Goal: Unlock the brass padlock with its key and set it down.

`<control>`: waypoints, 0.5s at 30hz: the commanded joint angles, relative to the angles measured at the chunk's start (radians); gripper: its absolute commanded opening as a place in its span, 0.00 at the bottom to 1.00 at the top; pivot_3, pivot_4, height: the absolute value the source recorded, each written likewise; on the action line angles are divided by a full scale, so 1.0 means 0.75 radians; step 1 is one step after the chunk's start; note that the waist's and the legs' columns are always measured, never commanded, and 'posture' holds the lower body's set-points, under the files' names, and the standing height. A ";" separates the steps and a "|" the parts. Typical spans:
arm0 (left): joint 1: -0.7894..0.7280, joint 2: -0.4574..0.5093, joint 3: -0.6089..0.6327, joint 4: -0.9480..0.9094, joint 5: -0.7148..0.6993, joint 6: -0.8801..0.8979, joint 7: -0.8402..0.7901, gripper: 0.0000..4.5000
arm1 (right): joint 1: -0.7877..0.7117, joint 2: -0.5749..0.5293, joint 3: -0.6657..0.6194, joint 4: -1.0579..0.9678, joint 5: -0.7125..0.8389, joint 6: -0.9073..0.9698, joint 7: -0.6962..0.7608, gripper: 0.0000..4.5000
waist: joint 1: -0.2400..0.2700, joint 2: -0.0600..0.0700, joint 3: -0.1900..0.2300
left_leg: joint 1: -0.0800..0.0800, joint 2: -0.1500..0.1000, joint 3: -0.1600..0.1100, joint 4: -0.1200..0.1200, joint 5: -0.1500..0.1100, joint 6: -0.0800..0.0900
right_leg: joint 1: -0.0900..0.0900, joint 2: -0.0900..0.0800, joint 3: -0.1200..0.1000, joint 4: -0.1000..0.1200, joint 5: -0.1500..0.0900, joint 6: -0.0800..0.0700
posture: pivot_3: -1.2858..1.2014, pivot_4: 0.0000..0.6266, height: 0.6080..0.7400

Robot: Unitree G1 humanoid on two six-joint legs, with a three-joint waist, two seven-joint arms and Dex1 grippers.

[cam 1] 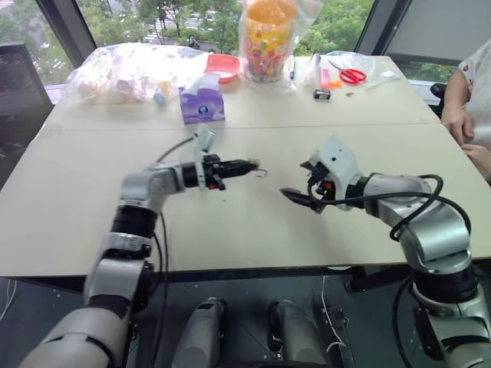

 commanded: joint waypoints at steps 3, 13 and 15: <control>-0.159 -0.079 0.036 0.292 0.027 -0.029 -0.018 0.00 | -0.054 0.091 -0.053 -0.093 0.049 0.275 -0.148 0.92 | 0.001 0.000 0.000 | 0.000 0.000 0.000 0.000 0.000 0.000 | 0.000 0.000 -0.001 0.000 0.000 0.000 | 0.52 0.24 1.00; -0.317 -0.149 0.025 0.669 0.201 -0.152 -0.013 0.39 | -0.069 0.106 -0.042 -0.095 0.080 0.343 -0.268 0.94 | 0.001 0.000 0.000 | -0.005 -0.001 0.000 0.000 -0.003 0.004 | 0.000 0.001 -0.003 -0.007 0.004 0.006 | 0.52 0.24 1.00; -0.320 -0.145 0.011 0.682 0.246 -0.178 0.016 0.59 | -0.068 0.101 -0.042 -0.092 0.090 0.339 -0.277 0.94 | 0.001 0.000 0.000 | -0.005 -0.001 0.000 -0.001 -0.003 0.004 | 0.000 0.000 -0.003 -0.007 0.004 0.007 | 0.52 0.24 1.00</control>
